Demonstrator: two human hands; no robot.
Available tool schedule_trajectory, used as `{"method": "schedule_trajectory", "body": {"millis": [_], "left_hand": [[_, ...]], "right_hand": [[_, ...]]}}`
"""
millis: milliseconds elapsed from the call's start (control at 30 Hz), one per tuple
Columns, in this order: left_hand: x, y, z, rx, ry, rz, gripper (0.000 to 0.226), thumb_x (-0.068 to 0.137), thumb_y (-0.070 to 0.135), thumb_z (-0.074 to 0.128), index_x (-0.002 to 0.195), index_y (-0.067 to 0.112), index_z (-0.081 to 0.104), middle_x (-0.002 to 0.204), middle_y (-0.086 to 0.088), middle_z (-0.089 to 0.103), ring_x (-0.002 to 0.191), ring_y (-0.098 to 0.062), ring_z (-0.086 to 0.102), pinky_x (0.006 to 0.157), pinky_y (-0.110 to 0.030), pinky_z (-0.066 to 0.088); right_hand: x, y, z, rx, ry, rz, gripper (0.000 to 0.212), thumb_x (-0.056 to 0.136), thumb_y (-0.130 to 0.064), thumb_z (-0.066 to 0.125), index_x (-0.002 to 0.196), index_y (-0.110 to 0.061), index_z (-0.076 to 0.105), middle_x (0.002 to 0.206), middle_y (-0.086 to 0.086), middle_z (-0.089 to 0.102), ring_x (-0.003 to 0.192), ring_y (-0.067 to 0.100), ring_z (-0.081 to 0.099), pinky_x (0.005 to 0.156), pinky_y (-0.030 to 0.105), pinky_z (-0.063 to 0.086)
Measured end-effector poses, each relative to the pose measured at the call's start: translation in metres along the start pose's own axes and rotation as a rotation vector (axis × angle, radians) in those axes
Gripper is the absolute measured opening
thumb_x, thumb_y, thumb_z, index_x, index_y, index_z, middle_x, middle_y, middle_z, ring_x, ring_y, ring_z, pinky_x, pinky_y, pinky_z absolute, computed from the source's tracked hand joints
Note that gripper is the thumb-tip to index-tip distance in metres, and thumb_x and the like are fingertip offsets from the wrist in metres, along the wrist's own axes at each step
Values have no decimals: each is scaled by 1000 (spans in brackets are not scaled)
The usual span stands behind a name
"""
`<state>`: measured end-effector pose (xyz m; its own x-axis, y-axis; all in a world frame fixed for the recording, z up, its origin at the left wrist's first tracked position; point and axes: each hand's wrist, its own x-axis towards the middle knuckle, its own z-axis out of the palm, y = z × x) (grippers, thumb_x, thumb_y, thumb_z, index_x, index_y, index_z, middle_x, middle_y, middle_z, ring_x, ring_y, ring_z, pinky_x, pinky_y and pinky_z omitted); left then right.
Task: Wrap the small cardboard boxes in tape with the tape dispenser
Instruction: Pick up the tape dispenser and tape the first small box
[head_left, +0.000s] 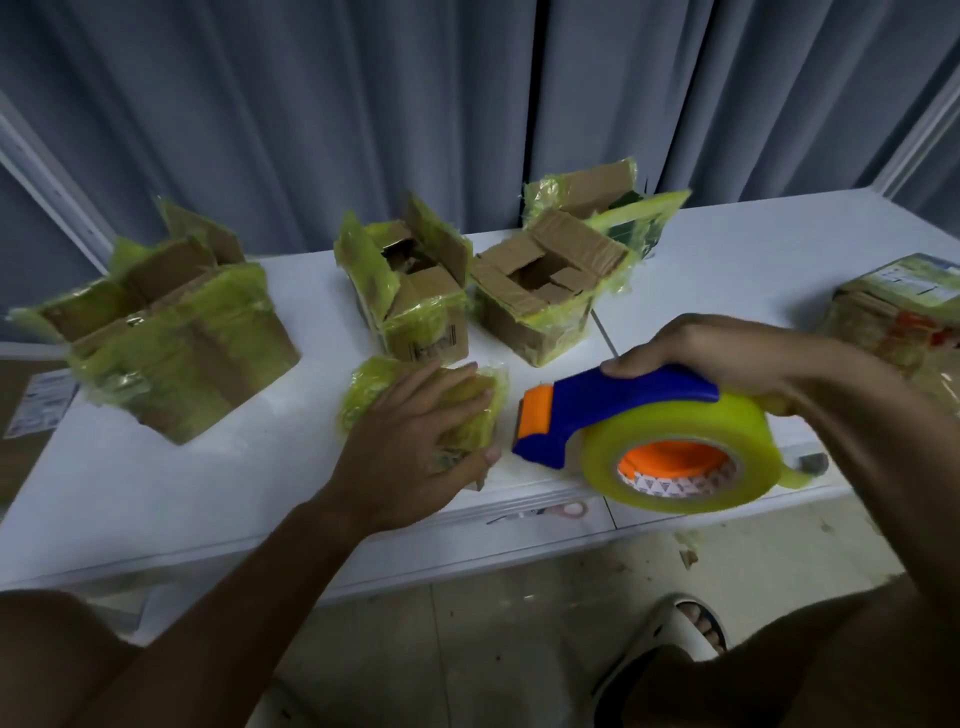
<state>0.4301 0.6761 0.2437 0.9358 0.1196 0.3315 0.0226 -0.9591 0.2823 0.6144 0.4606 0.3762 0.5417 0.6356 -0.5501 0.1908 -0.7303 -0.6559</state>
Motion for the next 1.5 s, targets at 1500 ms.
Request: {"method": "schedule_trajectory", "body": {"millis": [1500], "left_hand": [[-11, -36, -38, -262, -266, -285, 77, 76, 49, 71, 145, 38, 39, 156, 28, 11, 147, -1, -14, 123, -44, 5]], "right_hand": [[10, -13, 17, 191, -63, -297, 37, 67, -54, 68, 73, -20, 83, 85, 13, 78, 66, 22, 73, 62, 28, 57]]}}
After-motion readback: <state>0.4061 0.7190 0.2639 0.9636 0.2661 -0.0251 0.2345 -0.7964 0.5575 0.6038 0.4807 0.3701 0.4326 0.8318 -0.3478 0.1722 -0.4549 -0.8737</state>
